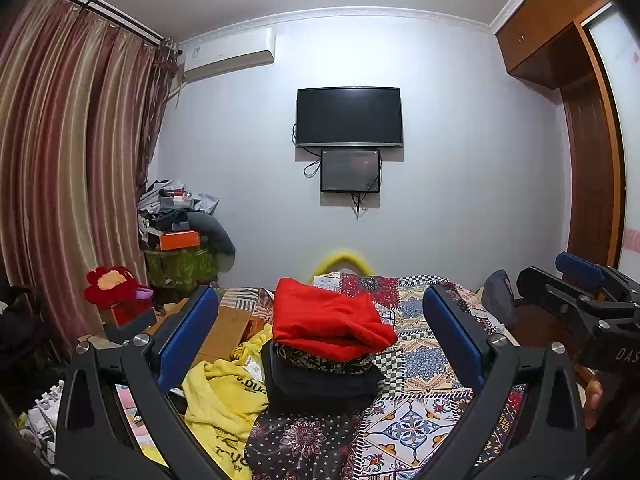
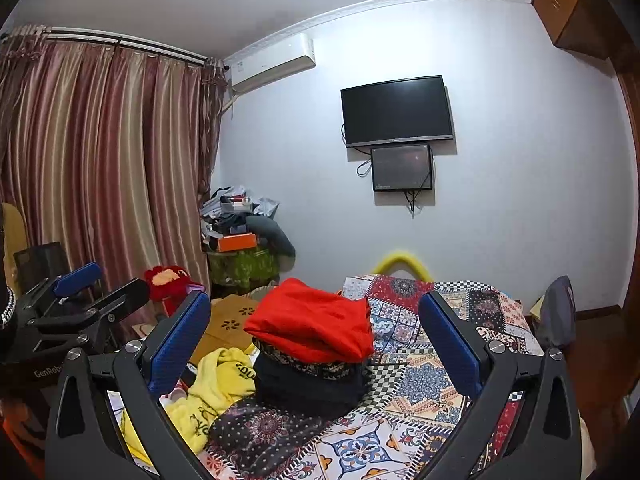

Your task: Fold large clothes

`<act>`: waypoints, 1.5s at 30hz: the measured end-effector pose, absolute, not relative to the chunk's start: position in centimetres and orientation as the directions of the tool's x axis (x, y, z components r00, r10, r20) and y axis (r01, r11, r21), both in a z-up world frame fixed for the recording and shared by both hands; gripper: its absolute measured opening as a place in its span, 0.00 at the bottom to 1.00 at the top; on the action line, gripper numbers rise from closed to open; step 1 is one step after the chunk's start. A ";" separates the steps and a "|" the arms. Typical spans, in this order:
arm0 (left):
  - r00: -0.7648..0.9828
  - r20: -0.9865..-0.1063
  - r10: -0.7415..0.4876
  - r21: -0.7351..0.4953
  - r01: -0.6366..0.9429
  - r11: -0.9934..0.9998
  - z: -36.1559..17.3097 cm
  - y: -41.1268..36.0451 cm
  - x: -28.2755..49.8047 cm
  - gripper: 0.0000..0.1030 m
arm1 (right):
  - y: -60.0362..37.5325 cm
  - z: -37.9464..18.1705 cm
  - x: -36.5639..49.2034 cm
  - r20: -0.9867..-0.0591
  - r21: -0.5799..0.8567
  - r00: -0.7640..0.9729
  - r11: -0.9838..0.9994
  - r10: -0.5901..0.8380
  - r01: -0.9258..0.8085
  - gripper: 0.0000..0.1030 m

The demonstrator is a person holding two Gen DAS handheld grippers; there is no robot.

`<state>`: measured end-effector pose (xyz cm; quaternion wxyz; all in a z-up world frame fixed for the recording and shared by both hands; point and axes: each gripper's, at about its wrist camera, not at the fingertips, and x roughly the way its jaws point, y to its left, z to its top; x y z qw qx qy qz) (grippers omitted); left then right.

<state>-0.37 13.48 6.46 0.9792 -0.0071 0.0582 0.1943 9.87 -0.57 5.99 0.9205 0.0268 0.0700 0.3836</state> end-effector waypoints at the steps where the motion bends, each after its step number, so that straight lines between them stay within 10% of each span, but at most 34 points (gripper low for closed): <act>1: 0.918 -0.117 0.379 0.008 -0.381 0.925 6.4 13.5 -0.4 0.99 | -0.6 6.0 9.9 -0.109 0.103 0.696 0.704 0.710 -0.703 1.00; 45: 0.931 -0.156 0.331 -0.014 -0.337 0.941 5.3 13.2 0.5 0.99 | -0.2 5.4 10.4 -0.119 0.116 0.704 0.714 0.700 -0.690 1.00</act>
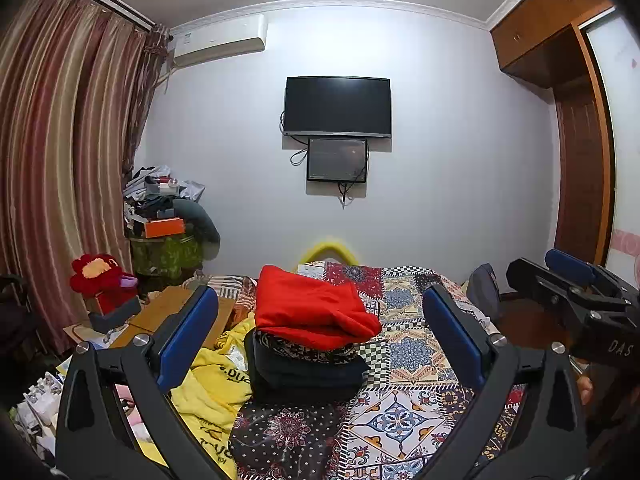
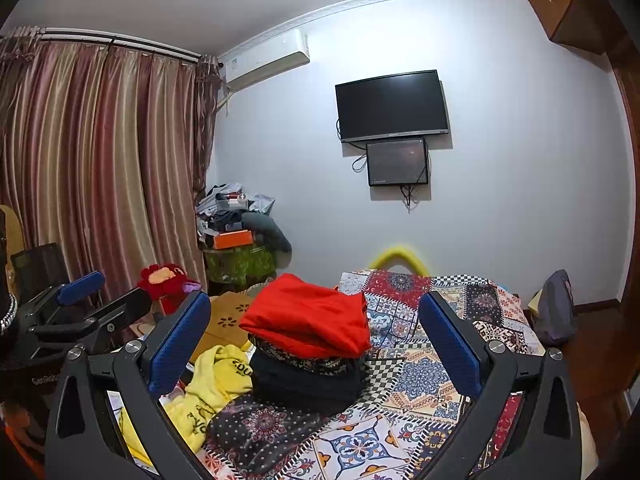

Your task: Fold large clothes

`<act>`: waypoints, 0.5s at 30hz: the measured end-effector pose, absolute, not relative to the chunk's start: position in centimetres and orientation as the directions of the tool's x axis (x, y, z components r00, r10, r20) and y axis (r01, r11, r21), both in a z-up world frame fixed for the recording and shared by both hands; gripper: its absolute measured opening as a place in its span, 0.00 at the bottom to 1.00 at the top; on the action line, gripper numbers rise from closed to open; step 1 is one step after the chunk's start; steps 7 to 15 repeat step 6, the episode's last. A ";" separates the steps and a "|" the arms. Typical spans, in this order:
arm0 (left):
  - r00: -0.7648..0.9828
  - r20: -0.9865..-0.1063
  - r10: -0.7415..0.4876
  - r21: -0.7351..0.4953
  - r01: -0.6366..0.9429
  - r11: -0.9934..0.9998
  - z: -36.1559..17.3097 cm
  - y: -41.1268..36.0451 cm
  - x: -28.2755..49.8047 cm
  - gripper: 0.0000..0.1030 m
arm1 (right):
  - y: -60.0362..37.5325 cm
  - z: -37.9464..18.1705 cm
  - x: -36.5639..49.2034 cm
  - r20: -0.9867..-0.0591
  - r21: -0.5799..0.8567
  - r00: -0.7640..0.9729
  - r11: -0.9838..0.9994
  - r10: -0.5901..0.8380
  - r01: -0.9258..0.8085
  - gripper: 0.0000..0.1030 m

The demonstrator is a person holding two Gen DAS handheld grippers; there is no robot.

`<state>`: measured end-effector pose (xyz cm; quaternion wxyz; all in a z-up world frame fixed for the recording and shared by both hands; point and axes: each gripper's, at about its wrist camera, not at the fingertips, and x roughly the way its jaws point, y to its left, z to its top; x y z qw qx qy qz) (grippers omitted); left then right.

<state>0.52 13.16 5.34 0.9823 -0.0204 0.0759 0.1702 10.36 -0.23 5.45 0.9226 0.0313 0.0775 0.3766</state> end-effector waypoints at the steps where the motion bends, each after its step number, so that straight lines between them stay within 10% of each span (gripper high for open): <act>1: 0.930 -0.157 0.331 -0.014 -0.337 0.941 5.3 13.1 0.5 1.00 | -0.2 5.4 10.4 -0.120 0.118 0.705 0.715 0.699 -0.689 1.00; 15: 0.929 -0.170 0.328 -0.027 -0.337 0.941 5.0 13.3 0.5 1.00 | -0.2 5.2 10.5 -0.124 0.123 0.706 0.717 0.697 -0.686 1.00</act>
